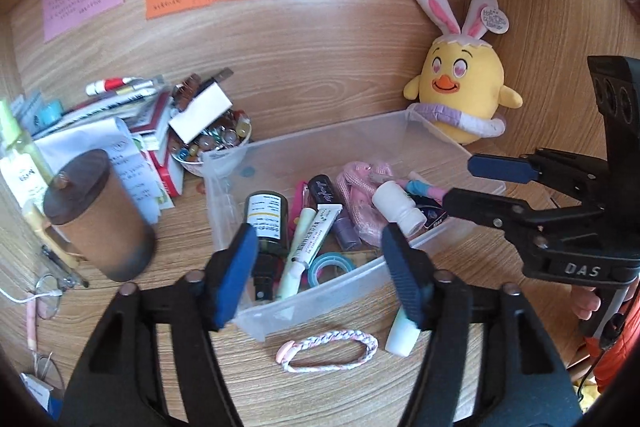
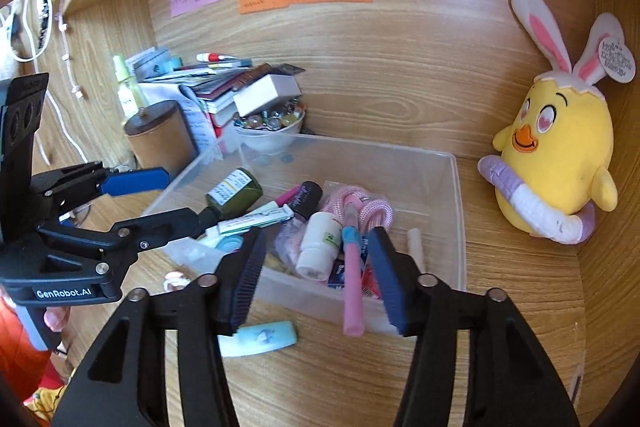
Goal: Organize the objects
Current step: 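Grasp the mint-green tube with the right gripper while the left grasps the braided cord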
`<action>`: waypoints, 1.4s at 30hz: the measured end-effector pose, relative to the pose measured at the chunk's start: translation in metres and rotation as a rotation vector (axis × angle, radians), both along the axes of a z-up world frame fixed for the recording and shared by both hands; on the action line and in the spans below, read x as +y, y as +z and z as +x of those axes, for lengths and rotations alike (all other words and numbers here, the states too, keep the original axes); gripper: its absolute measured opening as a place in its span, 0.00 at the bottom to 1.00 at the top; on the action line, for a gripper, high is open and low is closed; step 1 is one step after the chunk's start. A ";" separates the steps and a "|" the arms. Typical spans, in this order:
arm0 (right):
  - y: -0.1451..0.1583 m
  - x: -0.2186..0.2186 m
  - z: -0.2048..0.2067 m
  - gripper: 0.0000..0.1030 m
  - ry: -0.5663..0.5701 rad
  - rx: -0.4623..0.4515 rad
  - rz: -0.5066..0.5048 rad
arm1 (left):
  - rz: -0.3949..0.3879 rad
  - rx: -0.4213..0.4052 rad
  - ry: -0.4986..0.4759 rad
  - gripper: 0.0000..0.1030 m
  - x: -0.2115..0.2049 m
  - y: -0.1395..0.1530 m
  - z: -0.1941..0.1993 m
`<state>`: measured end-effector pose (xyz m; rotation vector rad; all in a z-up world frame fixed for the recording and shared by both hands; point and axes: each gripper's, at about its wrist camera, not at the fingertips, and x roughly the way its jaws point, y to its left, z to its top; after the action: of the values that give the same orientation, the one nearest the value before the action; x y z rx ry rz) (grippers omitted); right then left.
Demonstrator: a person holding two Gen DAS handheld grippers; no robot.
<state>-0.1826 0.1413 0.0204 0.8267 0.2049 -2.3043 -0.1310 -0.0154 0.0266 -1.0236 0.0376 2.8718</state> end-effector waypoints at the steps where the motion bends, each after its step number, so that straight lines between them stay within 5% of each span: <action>1: 0.002 0.001 0.005 0.55 0.009 0.006 -0.003 | -0.006 0.010 0.005 0.74 -0.001 0.002 0.005; 8: 0.001 0.002 0.036 0.79 0.046 0.041 0.016 | -0.008 -0.002 0.044 0.81 -0.018 -0.004 0.028; 11: -0.007 0.001 0.045 0.81 0.060 0.028 0.026 | 0.019 -0.042 0.059 0.80 -0.029 -0.016 0.033; 15: -0.023 -0.005 0.049 0.83 0.081 -0.009 0.066 | 0.033 -0.108 0.060 0.63 -0.036 -0.037 0.036; 26: -0.075 -0.035 0.040 0.83 0.124 -0.138 0.194 | 0.039 -0.260 0.011 0.52 -0.036 -0.084 0.024; 42: -0.093 -0.053 0.032 0.78 0.138 -0.157 0.267 | 0.096 -0.272 -0.005 0.07 -0.044 -0.086 0.017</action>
<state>-0.1507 0.0887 -0.0724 1.0866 0.4914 -2.0990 -0.1140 -0.0590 -0.0591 -1.3794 -0.1155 2.6728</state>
